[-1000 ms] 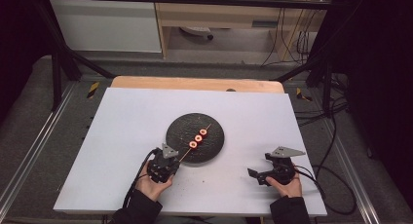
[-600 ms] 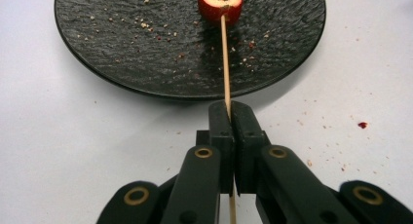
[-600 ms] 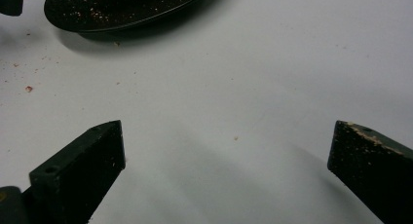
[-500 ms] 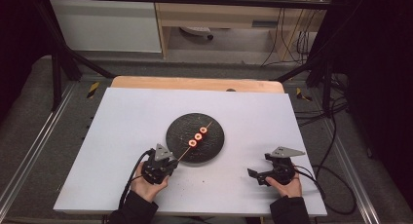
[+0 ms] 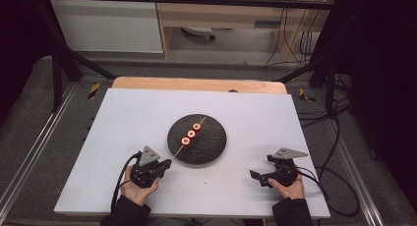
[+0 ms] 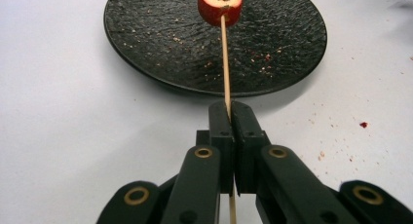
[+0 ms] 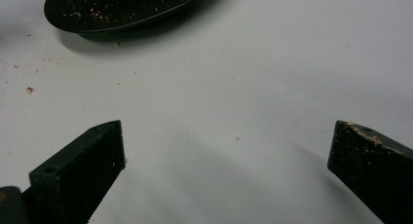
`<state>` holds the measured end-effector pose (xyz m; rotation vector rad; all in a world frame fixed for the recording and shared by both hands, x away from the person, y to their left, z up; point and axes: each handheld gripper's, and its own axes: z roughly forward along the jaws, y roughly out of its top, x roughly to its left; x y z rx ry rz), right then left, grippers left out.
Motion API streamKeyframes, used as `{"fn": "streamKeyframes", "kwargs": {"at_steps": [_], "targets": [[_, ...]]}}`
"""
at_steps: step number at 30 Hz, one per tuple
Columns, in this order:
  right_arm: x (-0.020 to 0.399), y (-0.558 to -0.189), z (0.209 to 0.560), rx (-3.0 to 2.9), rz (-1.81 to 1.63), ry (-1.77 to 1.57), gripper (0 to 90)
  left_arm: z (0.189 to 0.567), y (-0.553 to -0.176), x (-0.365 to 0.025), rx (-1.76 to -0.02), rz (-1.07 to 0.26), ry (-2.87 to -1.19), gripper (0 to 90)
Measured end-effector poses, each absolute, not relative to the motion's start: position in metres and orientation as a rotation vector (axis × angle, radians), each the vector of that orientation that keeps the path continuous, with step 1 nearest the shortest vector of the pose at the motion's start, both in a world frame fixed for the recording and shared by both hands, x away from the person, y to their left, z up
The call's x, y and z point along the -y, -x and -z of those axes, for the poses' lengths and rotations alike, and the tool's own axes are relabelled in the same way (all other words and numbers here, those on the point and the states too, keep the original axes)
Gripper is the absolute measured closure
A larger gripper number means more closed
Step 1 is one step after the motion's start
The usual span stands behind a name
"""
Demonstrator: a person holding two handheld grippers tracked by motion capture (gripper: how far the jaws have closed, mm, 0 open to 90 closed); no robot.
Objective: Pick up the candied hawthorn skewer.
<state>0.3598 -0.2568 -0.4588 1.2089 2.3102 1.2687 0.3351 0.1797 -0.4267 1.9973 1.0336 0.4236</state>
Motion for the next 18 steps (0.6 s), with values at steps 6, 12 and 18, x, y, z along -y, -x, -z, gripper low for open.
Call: {"fn": "streamKeyframes", "kwargs": {"at_steps": [6, 12, 18], "targets": [[0.256, -0.360, 0.459, -2.308, -1.280, -1.217, 1.2, 0.429, -0.328, -0.194, -1.016, -0.418, -1.960, 88.2], [0.252, -0.360, 0.458, -2.312, -1.302, -1.228, 1.2, 0.432, -0.321, -0.204, -0.999, -0.430, -1.929, 88.2], [0.247, -0.359, 0.458, -2.312, -1.319, -1.228, 1.2, 0.433, -0.316, -0.210, -0.983, -0.441, -1.906, 88.2]]}}
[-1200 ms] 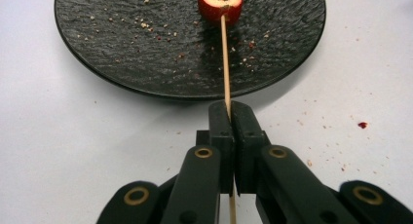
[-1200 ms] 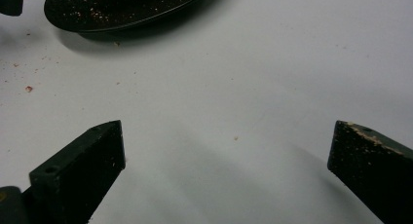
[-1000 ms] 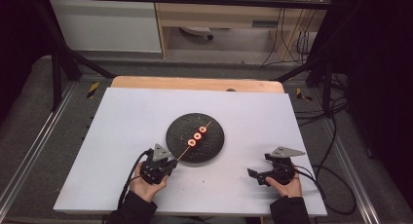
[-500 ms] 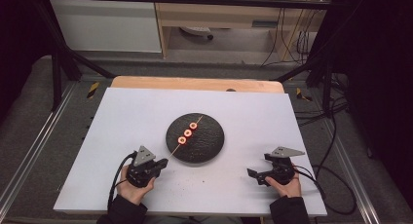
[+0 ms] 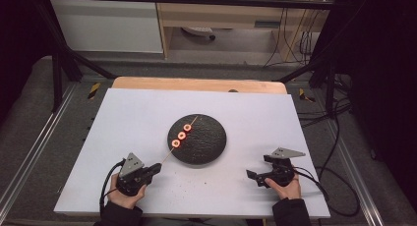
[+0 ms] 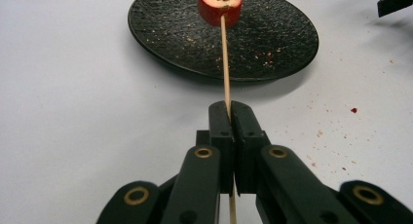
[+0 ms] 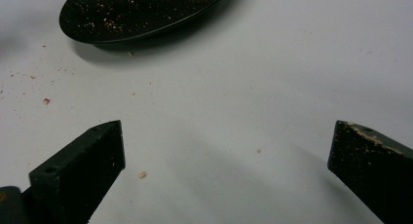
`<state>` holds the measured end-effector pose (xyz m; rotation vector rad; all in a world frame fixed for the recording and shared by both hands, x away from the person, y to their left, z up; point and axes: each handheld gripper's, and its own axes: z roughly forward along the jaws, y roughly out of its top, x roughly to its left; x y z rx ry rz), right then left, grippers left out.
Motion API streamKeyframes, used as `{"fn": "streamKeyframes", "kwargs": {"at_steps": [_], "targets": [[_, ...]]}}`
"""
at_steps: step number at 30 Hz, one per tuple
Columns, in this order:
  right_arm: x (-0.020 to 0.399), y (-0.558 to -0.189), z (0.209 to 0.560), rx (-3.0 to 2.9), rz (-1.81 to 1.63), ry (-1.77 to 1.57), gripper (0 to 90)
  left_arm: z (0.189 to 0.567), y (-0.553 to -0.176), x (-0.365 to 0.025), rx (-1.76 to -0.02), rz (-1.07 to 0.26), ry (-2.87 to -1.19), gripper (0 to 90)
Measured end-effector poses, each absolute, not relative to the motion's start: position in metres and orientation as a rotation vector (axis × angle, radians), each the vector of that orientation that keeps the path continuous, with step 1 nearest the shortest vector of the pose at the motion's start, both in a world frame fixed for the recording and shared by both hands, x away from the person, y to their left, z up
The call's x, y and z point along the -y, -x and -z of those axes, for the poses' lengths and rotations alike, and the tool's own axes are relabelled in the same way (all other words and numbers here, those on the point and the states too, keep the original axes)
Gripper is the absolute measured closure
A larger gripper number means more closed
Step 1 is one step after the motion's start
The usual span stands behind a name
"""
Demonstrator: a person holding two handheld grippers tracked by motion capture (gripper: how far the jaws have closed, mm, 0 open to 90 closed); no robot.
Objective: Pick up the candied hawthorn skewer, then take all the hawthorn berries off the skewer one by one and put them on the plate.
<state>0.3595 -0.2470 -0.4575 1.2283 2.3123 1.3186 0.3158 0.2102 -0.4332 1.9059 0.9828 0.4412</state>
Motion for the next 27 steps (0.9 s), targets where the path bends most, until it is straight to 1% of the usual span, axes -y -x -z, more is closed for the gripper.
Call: {"fn": "streamKeyframes", "kwargs": {"at_steps": [8, 27], "targets": [[0.241, -0.360, 0.456, -2.309, -1.340, -1.229, 1.2, 0.434, -0.311, -0.211, -0.951, -0.439, -1.895, 88.2], [0.216, -0.364, 0.444, -2.303, -1.394, -1.212, 0.7, 0.435, -0.308, -0.210, -0.941, -0.437, -1.872, 88.2]]}}
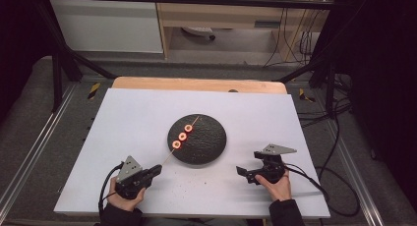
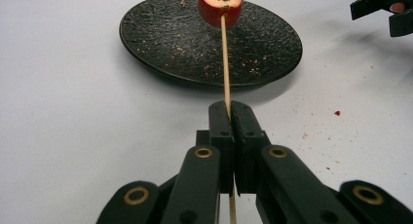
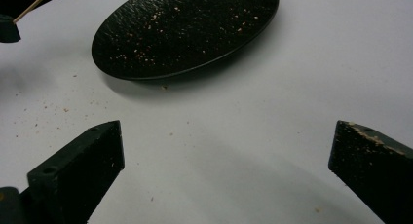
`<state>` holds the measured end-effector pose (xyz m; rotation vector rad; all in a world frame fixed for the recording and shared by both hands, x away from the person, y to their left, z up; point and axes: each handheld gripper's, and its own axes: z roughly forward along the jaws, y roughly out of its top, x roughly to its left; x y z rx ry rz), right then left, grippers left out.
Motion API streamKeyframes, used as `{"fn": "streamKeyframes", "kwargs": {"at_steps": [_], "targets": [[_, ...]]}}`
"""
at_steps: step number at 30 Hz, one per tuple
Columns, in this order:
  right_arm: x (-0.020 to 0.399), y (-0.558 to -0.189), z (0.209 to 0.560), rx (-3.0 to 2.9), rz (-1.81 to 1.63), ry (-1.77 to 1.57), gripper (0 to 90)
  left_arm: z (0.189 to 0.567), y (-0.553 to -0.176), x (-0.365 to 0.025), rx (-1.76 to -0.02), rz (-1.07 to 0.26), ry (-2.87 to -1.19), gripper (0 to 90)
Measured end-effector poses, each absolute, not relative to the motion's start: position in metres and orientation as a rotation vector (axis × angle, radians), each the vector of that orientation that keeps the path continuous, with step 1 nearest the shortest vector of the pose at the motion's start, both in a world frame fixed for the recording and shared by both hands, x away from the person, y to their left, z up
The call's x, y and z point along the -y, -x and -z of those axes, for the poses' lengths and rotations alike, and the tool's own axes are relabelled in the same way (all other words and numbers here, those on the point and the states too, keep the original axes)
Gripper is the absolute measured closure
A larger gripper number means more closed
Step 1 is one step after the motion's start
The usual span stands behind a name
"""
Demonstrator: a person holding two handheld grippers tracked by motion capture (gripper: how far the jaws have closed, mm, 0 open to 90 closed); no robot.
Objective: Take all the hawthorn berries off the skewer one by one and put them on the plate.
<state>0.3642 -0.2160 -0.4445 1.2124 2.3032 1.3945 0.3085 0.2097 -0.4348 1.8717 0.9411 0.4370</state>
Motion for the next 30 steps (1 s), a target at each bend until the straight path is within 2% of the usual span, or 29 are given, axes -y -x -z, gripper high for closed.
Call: {"fn": "streamKeyframes", "kwargs": {"at_steps": [30], "targets": [[0.129, -0.394, 0.406, -2.289, -1.471, -1.150, 0.9, 0.435, -0.308, -0.209, -0.934, -0.430, -1.867, 88.2]]}}
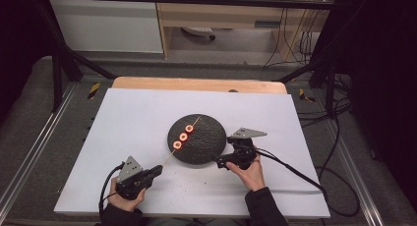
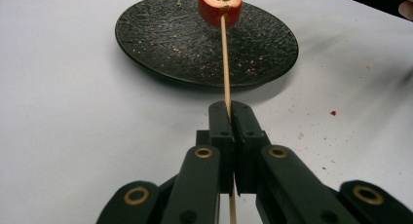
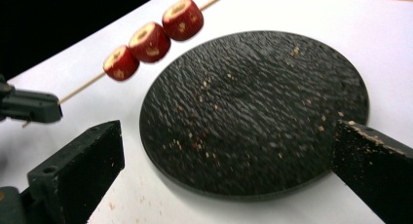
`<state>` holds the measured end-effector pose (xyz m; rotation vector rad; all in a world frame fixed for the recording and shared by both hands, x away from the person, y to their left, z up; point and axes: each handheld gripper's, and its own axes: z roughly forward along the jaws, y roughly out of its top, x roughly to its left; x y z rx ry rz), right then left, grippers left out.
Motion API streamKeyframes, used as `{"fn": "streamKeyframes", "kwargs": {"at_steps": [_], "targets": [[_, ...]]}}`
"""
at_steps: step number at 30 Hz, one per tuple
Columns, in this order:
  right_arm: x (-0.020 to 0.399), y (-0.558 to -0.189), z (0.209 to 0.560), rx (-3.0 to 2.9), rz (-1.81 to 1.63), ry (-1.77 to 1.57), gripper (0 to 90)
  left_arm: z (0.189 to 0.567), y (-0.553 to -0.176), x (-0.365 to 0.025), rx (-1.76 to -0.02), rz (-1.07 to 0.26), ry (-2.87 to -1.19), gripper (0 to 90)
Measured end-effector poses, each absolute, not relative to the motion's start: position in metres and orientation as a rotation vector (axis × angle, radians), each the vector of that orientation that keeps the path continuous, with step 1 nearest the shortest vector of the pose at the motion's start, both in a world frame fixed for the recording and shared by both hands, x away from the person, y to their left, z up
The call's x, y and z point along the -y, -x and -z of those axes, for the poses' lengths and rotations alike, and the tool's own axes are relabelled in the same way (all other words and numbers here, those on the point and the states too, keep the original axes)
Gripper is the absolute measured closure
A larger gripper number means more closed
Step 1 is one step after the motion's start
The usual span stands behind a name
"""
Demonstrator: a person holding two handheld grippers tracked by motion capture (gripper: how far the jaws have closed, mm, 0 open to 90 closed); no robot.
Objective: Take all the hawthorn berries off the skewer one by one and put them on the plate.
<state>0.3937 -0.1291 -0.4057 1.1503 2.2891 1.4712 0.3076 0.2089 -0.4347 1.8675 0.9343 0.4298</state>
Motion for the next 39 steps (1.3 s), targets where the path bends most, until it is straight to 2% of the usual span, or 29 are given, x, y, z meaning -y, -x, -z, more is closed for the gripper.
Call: {"fn": "streamKeyframes", "kwargs": {"at_steps": [13, 19, 29, 39], "targets": [[0.104, -0.414, 0.397, -2.234, -1.546, -1.194, 7.2, 0.435, -0.307, -0.206, -0.923, -0.428, -1.873, 88.2], [0.100, -0.423, 0.397, -2.206, -1.605, -1.227, 14.6, 0.436, -0.306, -0.205, -0.918, -0.426, -1.879, 88.2], [0.089, -0.437, 0.399, -2.171, -1.676, -1.282, 32.7, 0.436, -0.306, -0.204, -0.910, -0.423, -1.881, 88.2], [0.084, -0.444, 0.404, -2.168, -1.749, -1.350, 45.3, 0.437, -0.305, -0.201, -0.903, -0.421, -1.884, 88.2]]}}
